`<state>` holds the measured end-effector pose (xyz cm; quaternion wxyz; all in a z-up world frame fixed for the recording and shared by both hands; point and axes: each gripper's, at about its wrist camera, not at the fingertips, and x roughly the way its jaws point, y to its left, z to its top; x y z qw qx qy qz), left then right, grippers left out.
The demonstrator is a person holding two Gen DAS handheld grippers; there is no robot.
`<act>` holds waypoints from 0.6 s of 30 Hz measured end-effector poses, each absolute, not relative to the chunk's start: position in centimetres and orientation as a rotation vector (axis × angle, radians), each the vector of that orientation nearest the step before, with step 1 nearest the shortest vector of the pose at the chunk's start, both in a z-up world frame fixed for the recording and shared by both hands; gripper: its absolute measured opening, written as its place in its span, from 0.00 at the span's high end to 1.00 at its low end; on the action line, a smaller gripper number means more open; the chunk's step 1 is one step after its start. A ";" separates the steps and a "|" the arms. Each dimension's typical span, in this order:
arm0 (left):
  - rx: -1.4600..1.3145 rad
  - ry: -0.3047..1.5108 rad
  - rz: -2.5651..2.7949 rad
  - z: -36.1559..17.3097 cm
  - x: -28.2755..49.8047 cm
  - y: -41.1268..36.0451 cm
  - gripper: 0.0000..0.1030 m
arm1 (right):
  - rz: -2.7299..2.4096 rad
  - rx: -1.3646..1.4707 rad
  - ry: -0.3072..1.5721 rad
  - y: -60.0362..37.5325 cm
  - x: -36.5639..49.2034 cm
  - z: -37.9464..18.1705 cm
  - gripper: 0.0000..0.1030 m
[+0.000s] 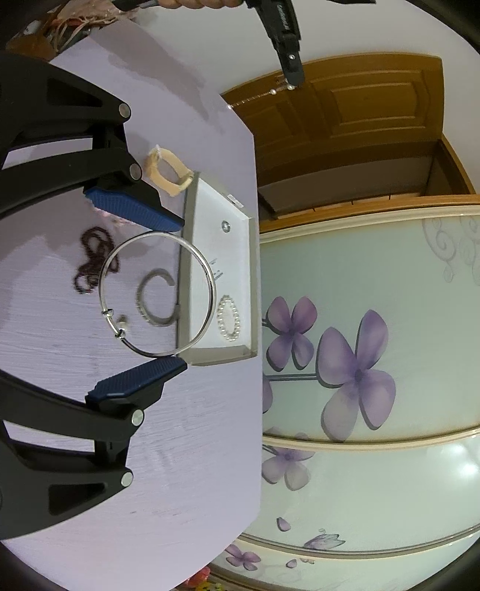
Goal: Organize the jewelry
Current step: 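Lower the bangle and earrings into the white tray and open both tools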
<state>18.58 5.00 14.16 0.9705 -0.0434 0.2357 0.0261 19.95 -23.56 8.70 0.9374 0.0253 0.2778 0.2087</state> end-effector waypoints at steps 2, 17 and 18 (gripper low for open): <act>-0.093 0.474 0.050 14.5 20.1 5.1 0.94 | 0.426 0.050 0.569 -23.3 20.8 8.8 0.31; -0.112 0.553 0.051 11.7 33.7 6.0 0.94 | 0.422 0.032 0.634 -20.6 31.1 7.2 0.31; -0.113 0.564 0.047 11.2 34.3 6.0 0.94 | 0.422 0.031 0.643 -20.4 31.8 6.7 0.31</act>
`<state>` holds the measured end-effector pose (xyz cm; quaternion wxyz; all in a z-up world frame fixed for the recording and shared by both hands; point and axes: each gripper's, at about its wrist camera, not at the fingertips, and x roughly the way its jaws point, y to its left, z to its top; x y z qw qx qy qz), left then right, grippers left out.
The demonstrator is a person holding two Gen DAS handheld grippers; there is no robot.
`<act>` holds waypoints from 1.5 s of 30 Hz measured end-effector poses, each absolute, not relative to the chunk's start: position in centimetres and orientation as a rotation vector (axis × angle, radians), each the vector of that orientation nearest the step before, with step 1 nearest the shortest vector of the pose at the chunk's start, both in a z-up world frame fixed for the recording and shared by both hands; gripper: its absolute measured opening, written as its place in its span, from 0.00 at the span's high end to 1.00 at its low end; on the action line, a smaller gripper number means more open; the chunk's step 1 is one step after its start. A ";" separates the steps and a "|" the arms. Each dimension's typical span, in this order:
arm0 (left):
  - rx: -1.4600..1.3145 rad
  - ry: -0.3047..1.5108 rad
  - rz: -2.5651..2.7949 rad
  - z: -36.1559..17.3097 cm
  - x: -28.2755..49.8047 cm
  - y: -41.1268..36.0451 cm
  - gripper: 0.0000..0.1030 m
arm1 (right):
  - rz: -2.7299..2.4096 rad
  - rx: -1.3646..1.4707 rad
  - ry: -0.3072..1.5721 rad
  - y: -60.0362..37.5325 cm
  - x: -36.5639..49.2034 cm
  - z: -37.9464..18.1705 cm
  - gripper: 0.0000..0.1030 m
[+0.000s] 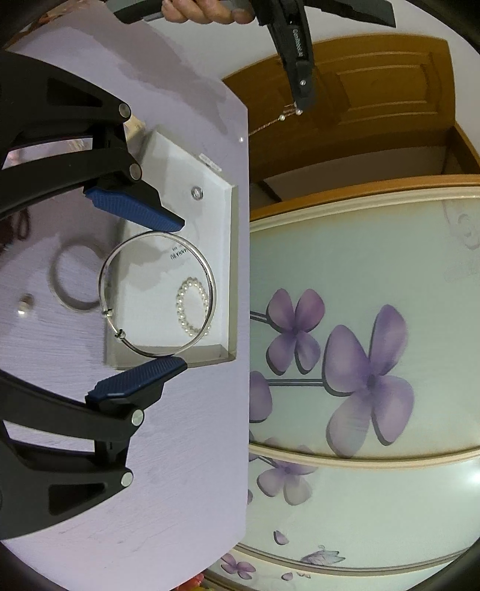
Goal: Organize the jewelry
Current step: 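Lower the bangle and earrings into the white tray and open both tools, then move the right tool to the dark red bead strand and grasp it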
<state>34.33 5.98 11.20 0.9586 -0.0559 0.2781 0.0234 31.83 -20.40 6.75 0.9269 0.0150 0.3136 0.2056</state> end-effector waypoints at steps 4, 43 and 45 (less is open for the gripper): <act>-0.107 0.627 0.025 8.4 37.8 5.3 0.94 | 0.422 0.022 0.666 -19.7 33.8 5.6 0.31; -0.125 0.712 0.119 2.0 30.8 10.7 0.23 | 0.426 0.035 0.807 -17.1 39.5 1.8 0.18; -0.138 0.717 0.117 1.7 29.7 10.9 0.22 | 0.423 0.043 0.793 -18.2 38.1 2.4 0.18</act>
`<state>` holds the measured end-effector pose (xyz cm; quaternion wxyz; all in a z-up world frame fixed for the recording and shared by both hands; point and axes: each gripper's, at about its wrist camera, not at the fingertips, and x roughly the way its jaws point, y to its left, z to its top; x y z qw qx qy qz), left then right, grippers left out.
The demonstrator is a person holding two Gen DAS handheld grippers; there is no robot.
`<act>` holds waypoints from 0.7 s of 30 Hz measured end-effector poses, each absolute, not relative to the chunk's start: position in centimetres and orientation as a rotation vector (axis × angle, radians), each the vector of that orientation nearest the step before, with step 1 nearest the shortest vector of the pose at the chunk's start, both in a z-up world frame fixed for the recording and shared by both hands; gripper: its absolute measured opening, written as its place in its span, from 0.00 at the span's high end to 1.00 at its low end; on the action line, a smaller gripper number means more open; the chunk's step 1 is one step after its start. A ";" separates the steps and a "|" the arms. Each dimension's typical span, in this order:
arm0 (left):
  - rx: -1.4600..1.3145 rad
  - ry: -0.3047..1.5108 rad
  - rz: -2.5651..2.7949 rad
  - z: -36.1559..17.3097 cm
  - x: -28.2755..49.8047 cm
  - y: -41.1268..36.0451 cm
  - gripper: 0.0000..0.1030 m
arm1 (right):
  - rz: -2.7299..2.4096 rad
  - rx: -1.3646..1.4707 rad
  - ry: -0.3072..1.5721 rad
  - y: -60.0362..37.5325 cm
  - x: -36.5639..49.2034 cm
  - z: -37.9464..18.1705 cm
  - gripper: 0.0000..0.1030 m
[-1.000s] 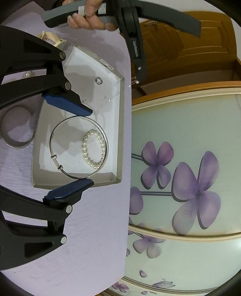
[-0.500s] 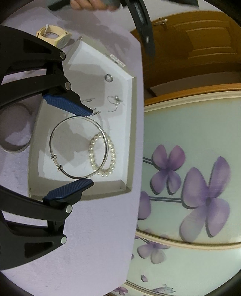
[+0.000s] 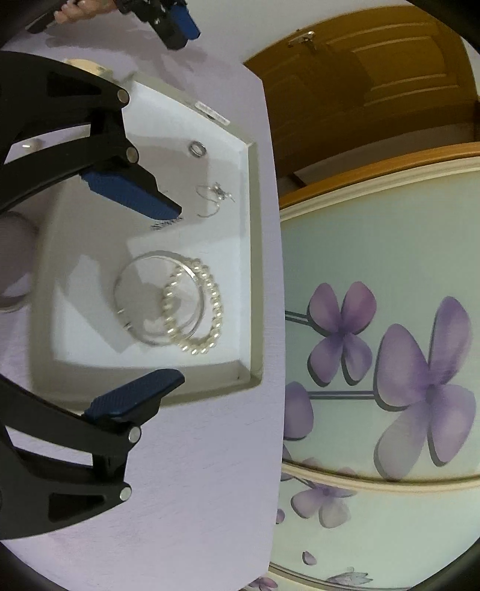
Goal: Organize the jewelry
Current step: 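Move the right tool to the dark red bead strand and grasp it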
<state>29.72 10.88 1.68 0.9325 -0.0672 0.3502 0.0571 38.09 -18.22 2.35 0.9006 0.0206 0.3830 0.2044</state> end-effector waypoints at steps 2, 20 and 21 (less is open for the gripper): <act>-0.154 0.719 0.112 1.4 28.9 10.9 0.21 | 0.418 0.058 0.776 -19.5 36.6 2.9 0.18; -0.192 0.697 0.116 1.3 21.3 10.3 0.18 | 0.466 0.036 0.696 -23.4 23.9 4.4 0.24; -0.197 0.696 0.117 1.2 21.0 10.3 0.18 | 0.478 0.029 0.708 -23.3 23.4 4.1 0.25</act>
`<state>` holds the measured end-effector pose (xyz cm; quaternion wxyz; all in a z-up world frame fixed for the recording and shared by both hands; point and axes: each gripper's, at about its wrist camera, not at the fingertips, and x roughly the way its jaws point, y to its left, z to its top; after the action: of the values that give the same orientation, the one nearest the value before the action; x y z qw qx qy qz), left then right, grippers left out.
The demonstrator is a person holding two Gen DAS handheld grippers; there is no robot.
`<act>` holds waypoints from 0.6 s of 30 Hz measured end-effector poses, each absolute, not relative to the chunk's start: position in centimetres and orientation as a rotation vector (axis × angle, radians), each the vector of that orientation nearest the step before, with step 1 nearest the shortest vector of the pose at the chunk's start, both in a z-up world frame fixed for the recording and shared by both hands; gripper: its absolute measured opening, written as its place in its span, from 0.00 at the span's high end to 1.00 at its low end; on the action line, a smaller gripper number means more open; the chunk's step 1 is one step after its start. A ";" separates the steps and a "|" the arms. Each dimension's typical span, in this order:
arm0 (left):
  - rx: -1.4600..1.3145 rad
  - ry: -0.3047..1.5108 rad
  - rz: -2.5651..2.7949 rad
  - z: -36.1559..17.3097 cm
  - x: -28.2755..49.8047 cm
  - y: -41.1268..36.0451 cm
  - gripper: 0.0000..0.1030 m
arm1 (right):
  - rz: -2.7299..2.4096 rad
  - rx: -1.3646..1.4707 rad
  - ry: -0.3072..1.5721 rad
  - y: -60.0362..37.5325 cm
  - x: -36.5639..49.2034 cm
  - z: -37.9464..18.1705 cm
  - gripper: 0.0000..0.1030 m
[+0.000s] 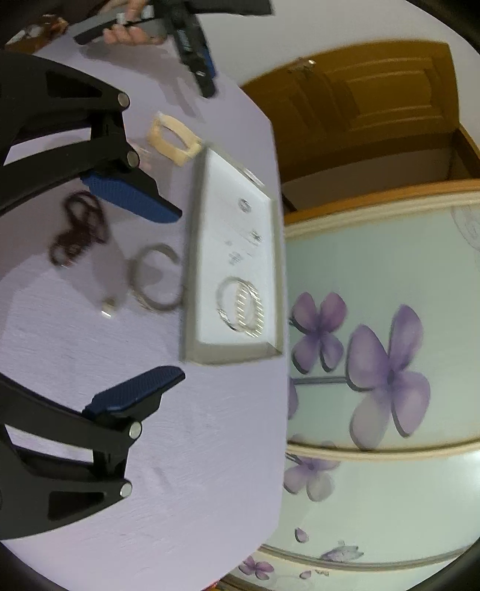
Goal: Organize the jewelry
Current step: 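Move the right tool to the dark red bead strand and grasp it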
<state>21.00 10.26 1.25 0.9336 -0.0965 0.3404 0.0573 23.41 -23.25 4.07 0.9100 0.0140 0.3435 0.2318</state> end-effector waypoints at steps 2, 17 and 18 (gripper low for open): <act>-0.212 0.696 0.115 1.1 20.3 10.2 0.18 | 0.510 0.003 0.746 -22.5 22.4 2.8 0.26; -0.199 0.710 0.095 -0.3 16.1 8.2 0.18 | 0.551 -0.118 0.861 -18.7 20.1 -0.7 0.27; -0.198 0.712 0.094 -0.4 16.1 8.2 0.18 | 0.546 -0.128 0.868 -18.4 20.3 -0.8 0.27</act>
<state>16.07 8.17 -0.42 0.9315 -0.0970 0.3477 0.0458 20.32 -18.44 -0.83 0.8696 -0.0611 0.4148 0.2608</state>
